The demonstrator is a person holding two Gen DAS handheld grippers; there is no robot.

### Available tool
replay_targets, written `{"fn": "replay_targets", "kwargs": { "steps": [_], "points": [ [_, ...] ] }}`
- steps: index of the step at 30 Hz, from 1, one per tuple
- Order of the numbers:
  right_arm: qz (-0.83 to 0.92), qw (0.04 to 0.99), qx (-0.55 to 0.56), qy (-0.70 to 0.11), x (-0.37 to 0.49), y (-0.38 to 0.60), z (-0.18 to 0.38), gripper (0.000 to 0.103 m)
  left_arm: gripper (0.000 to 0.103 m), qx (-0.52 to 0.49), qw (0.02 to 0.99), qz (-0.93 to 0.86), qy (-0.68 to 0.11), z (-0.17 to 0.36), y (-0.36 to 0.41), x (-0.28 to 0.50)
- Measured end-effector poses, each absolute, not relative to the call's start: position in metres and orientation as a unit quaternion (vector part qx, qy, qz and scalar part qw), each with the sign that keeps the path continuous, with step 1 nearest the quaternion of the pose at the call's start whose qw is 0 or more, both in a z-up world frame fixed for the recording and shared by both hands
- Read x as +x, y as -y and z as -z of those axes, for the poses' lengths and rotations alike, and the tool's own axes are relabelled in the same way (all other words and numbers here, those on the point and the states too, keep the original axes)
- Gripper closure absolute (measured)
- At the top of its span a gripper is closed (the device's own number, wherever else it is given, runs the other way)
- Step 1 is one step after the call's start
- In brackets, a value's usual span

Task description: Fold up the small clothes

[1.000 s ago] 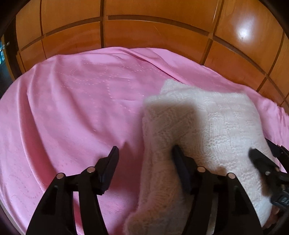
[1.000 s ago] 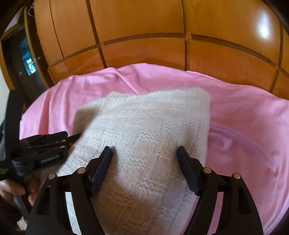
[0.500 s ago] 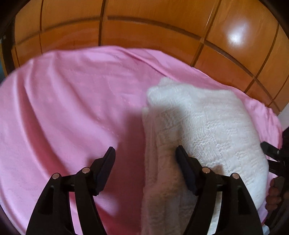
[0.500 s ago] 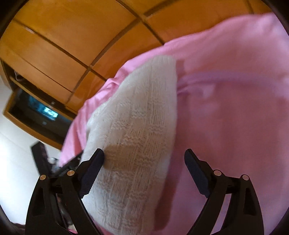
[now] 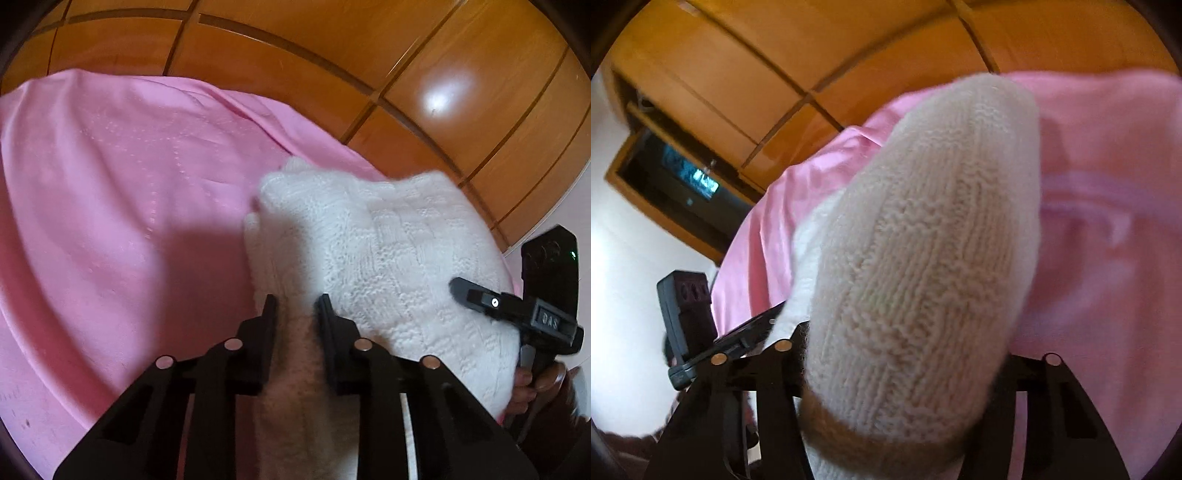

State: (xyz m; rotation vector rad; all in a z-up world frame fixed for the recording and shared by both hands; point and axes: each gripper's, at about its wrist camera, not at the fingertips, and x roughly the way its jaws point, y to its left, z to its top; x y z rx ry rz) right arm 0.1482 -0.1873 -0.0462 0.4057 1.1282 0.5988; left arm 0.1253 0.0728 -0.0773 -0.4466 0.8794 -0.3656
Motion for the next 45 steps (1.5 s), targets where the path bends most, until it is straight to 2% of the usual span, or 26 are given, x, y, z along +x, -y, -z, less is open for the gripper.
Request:
{"fn": "replay_targets", "kwargs": {
  "steps": [6, 11, 13, 18, 22, 24, 26, 29, 32, 34, 35, 37, 38, 40, 41, 42, 45],
  "points": [
    [-0.283, 0.824, 0.158, -0.465, 0.111, 0.204, -0.011, 0.054, 0.088, -0.203, 0.862, 0.229, -0.404, 0.050, -0.032, 0.126],
    [-0.238, 0.858, 0.164, -0.425, 0.088, 0.267, -0.049, 0.054, 0.094, -0.149, 0.855, 0.314, -0.386, 0.011, 0.070, 0.149],
    [-0.208, 0.869, 0.175, -0.413, 0.082, 0.303, -0.057, 0.055, 0.103, -0.124, 0.848, 0.357, -0.373, -0.009, 0.116, 0.159],
    [-0.130, 0.883, 0.201, -0.403, 0.069, 0.390, -0.055, 0.055, 0.103, -0.045, 0.826, 0.416, -0.379, -0.029, 0.246, 0.177],
    [-0.028, 0.876, 0.237, -0.420, 0.058, 0.462, -0.015, 0.055, 0.096, 0.036, 0.808, 0.398, -0.434, 0.003, 0.323, 0.181],
    [0.020, 0.860, 0.253, -0.442, 0.051, 0.488, 0.015, 0.055, 0.095, 0.067, 0.798, 0.386, -0.459, 0.028, 0.340, 0.178],
    [0.037, 0.841, 0.293, -0.453, 0.037, 0.513, 0.048, 0.052, 0.095, 0.071, 0.805, 0.383, -0.448, 0.038, 0.344, 0.171],
    [0.034, 0.843, 0.323, -0.428, 0.030, 0.511, 0.053, 0.048, 0.095, 0.087, 0.811, 0.378, -0.437, 0.035, 0.343, 0.166],
    [0.034, 0.843, 0.319, -0.431, 0.023, 0.513, 0.050, 0.028, 0.094, 0.076, 0.812, 0.376, -0.439, 0.036, 0.336, 0.167],
    [0.049, 0.842, 0.312, -0.437, 0.018, 0.528, 0.044, 0.026, 0.095, 0.058, 0.821, 0.368, -0.433, 0.030, 0.331, 0.161],
    [0.055, 0.845, 0.302, -0.437, 0.015, 0.527, 0.036, 0.025, 0.093, 0.054, 0.827, 0.363, -0.425, 0.027, 0.329, 0.160],
    [0.076, 0.859, 0.263, -0.433, 0.006, 0.520, 0.019, 0.024, 0.078, 0.043, 0.840, 0.359, -0.404, 0.016, 0.320, 0.151],
    [0.087, 0.868, 0.237, -0.428, -0.002, 0.522, 0.008, 0.024, 0.077, 0.039, 0.846, 0.354, -0.398, 0.013, 0.318, 0.148],
    [0.096, 0.881, 0.196, -0.419, -0.015, 0.515, -0.013, 0.030, 0.077, 0.035, 0.852, 0.353, -0.384, 0.006, 0.313, 0.141],
    [0.096, 0.886, 0.181, -0.417, -0.021, 0.512, -0.021, 0.045, 0.076, 0.036, 0.853, 0.353, -0.383, 0.005, 0.313, 0.139],
    [0.096, 0.889, 0.166, -0.416, -0.024, 0.506, -0.028, 0.055, 0.076, 0.043, 0.851, 0.351, -0.389, 0.009, 0.314, 0.137],
    [0.078, 0.892, 0.151, -0.419, -0.030, 0.484, -0.032, 0.063, 0.075, 0.081, 0.841, 0.335, -0.417, 0.031, 0.321, 0.138]
  ]
}}
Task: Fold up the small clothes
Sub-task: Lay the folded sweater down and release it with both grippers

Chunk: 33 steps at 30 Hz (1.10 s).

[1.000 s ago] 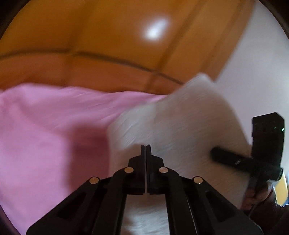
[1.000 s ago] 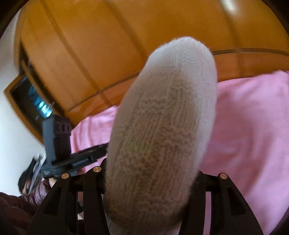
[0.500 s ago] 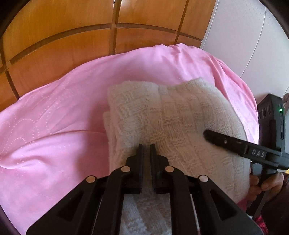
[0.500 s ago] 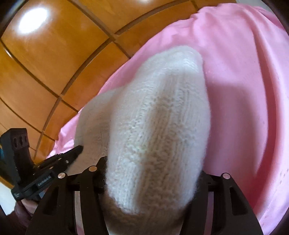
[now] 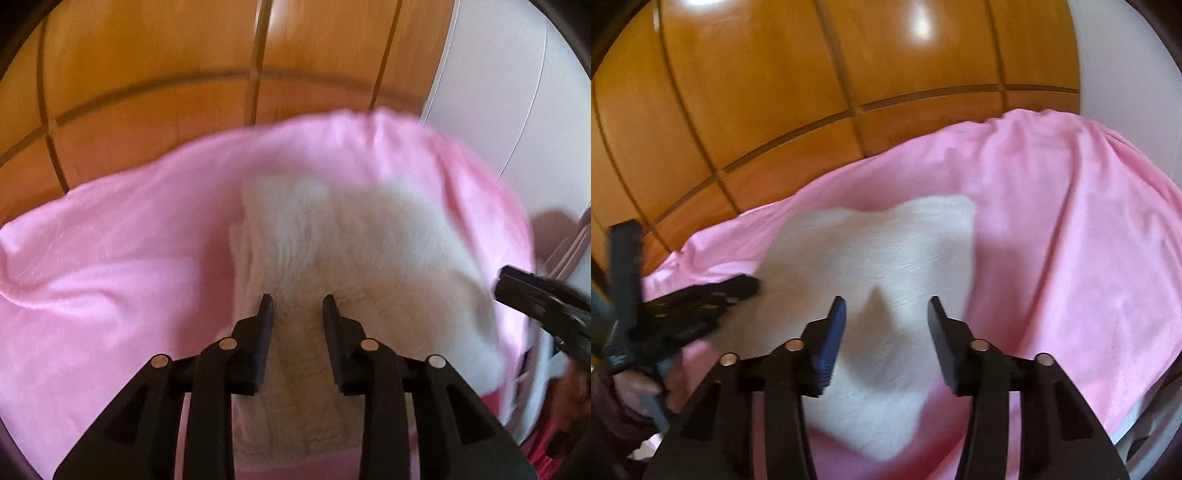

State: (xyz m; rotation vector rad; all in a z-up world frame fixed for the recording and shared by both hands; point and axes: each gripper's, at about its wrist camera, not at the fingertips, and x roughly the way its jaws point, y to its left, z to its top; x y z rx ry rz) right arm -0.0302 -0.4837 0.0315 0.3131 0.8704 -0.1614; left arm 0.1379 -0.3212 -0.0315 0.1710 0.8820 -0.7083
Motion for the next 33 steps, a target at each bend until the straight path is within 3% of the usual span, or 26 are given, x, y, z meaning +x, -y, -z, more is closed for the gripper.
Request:
{"fn": "replay_targets", "kwargs": {
  "steps": [4, 6, 10, 11, 13, 15, 26, 33],
  "points": [
    [0.080, 0.868, 0.083, -0.483, -0.024, 0.436, 0.026, 0.063, 0.075, 0.079, 0.847, 0.321, -0.417, 0.043, 0.313, 0.137],
    [0.098, 0.880, 0.033, -0.464, -0.030, 0.421, 0.030, 0.063, 0.075, 0.075, 0.849, 0.317, -0.415, 0.042, 0.309, 0.135],
    [0.108, 0.878, 0.048, -0.464, -0.031, 0.426, 0.023, 0.063, 0.073, 0.059, 0.853, 0.313, -0.413, 0.035, 0.302, 0.130],
    [0.111, 0.879, 0.041, -0.463, -0.033, 0.424, 0.020, 0.063, 0.070, 0.056, 0.855, 0.311, -0.411, 0.033, 0.300, 0.128],
    [0.117, 0.878, 0.042, -0.461, -0.034, 0.423, 0.018, 0.059, 0.047, 0.052, 0.860, 0.306, -0.404, 0.028, 0.295, 0.123],
    [0.124, 0.878, 0.051, -0.459, -0.036, 0.422, 0.017, 0.044, 0.034, 0.045, 0.870, 0.294, -0.393, 0.022, 0.289, 0.118],
    [0.165, 0.878, 0.080, -0.442, -0.045, 0.412, -0.003, 0.027, 0.026, 0.029, 0.897, 0.259, -0.356, -0.009, 0.253, 0.098],
    [0.192, 0.884, 0.062, -0.421, -0.048, 0.401, -0.022, 0.027, 0.023, 0.023, 0.907, 0.242, -0.344, -0.020, 0.236, 0.087]
  ]
}}
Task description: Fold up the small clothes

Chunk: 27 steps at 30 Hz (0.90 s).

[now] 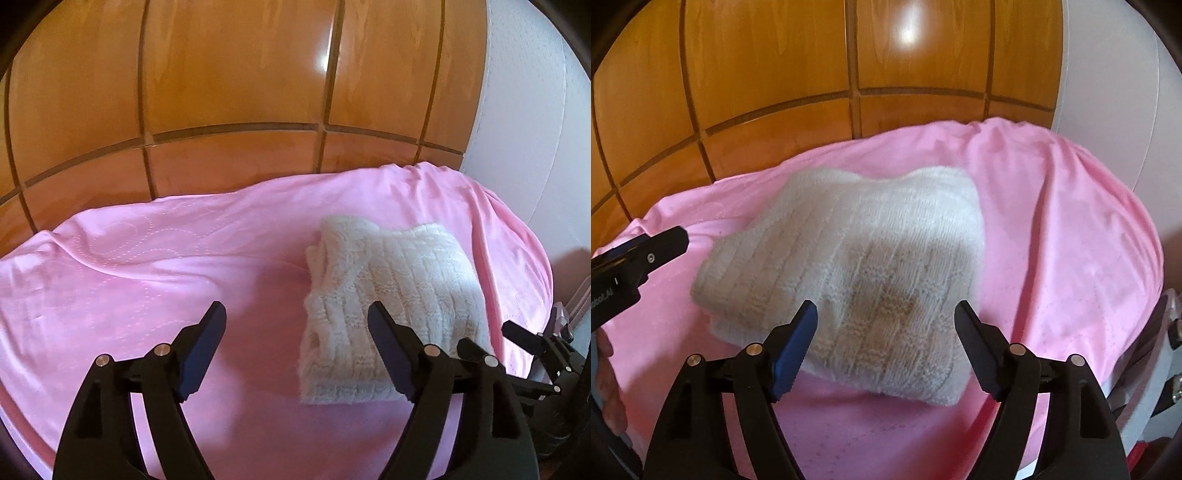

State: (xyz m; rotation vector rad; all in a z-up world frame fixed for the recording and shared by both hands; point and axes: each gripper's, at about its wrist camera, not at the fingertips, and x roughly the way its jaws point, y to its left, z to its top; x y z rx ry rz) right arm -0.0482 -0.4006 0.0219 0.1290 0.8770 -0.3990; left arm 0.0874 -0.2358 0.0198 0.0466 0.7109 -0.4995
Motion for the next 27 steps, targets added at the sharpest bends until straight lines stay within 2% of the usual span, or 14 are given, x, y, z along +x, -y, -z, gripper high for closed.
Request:
{"fn": "replay_targets", "kwargs": {
  "steps": [6, 12, 14, 16, 18, 20, 23, 27],
  "points": [
    [0.233, 0.881, 0.061, -0.408, -0.030, 0.406, -0.030, 0.027, 0.021, 0.022, 0.906, 0.234, -0.352, -0.016, 0.233, 0.096],
    [0.244, 0.878, 0.079, -0.405, -0.032, 0.420, -0.028, 0.027, 0.021, 0.049, 0.900, 0.256, -0.348, -0.011, 0.264, 0.108],
    [0.229, 0.877, 0.080, -0.414, -0.029, 0.423, -0.020, 0.027, 0.021, 0.081, 0.888, 0.247, -0.379, 0.011, 0.277, 0.116],
    [0.195, 0.865, 0.083, -0.454, -0.024, 0.417, 0.003, 0.027, 0.026, 0.096, 0.869, 0.240, -0.421, 0.040, 0.282, 0.122],
    [0.187, 0.857, 0.069, -0.475, -0.025, 0.410, 0.026, 0.026, 0.026, 0.066, 0.864, 0.246, -0.434, 0.057, 0.272, 0.122],
    [0.192, 0.866, 0.035, -0.460, -0.030, 0.401, 0.032, 0.026, 0.026, 0.052, 0.870, 0.246, -0.424, 0.053, 0.265, 0.117],
    [0.192, 0.868, 0.059, -0.454, -0.029, 0.408, 0.025, 0.025, 0.026, 0.050, 0.882, 0.243, -0.401, 0.035, 0.258, 0.109],
    [0.201, 0.873, 0.067, -0.440, -0.034, 0.409, 0.007, 0.023, 0.016, 0.029, 0.901, 0.234, -0.363, 0.005, 0.241, 0.098]
  ]
}}
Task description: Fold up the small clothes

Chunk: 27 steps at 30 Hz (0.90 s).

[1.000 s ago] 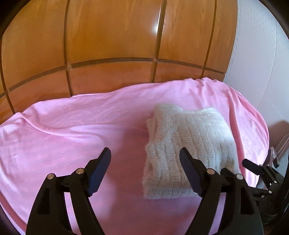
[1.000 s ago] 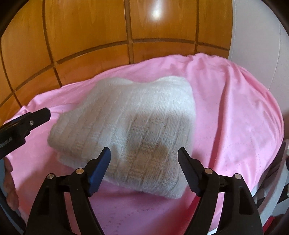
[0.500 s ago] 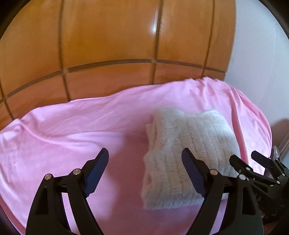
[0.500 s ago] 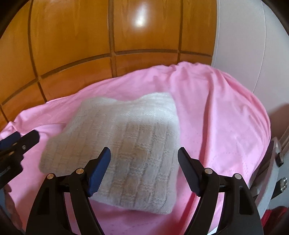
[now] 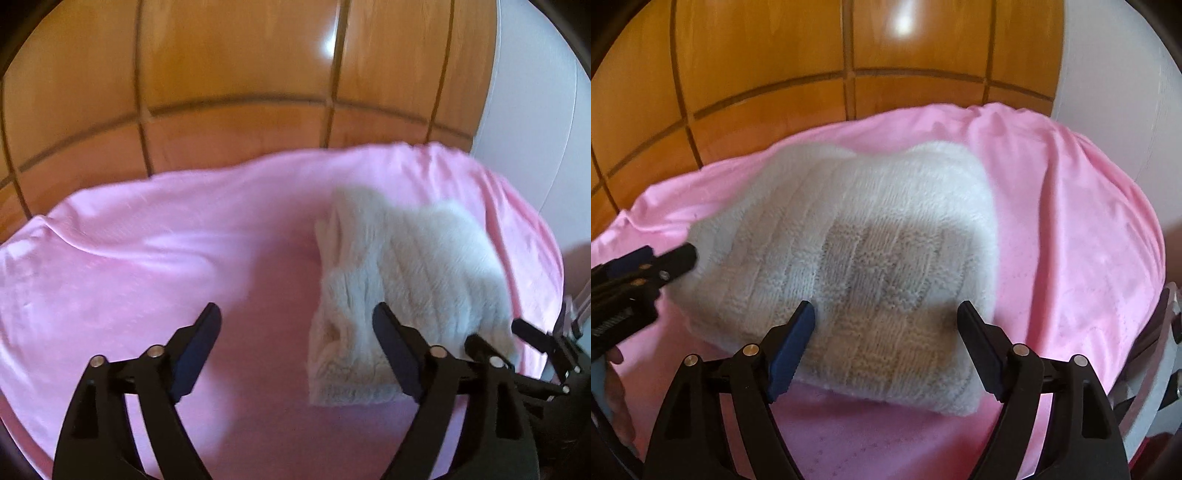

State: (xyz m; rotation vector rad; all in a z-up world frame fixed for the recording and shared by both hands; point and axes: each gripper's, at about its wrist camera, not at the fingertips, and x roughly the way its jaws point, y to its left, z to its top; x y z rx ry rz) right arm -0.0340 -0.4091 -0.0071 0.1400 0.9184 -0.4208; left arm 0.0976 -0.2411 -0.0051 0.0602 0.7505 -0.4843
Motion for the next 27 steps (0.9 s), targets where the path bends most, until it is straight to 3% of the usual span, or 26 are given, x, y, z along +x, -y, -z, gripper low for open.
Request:
{"fn": "replay_targets", "kwargs": {
  "steps": [3, 12, 27],
  "points": [
    [0.218, 0.880, 0.060, -0.417, -0.044, 0.401, -0.008, 0.013, 0.011, 0.025, 0.912, 0.227, -0.340, -0.011, 0.230, 0.091],
    [0.262, 0.892, 0.054, -0.365, -0.052, 0.382, -0.051, 0.004, 0.003, 0.007, 0.924, 0.212, -0.318, -0.032, 0.202, 0.068],
    [0.288, 0.890, 0.051, -0.350, -0.070, 0.363, -0.061, 0.004, 0.002, 0.013, 0.933, 0.199, -0.300, -0.047, 0.190, 0.044]
  ]
}}
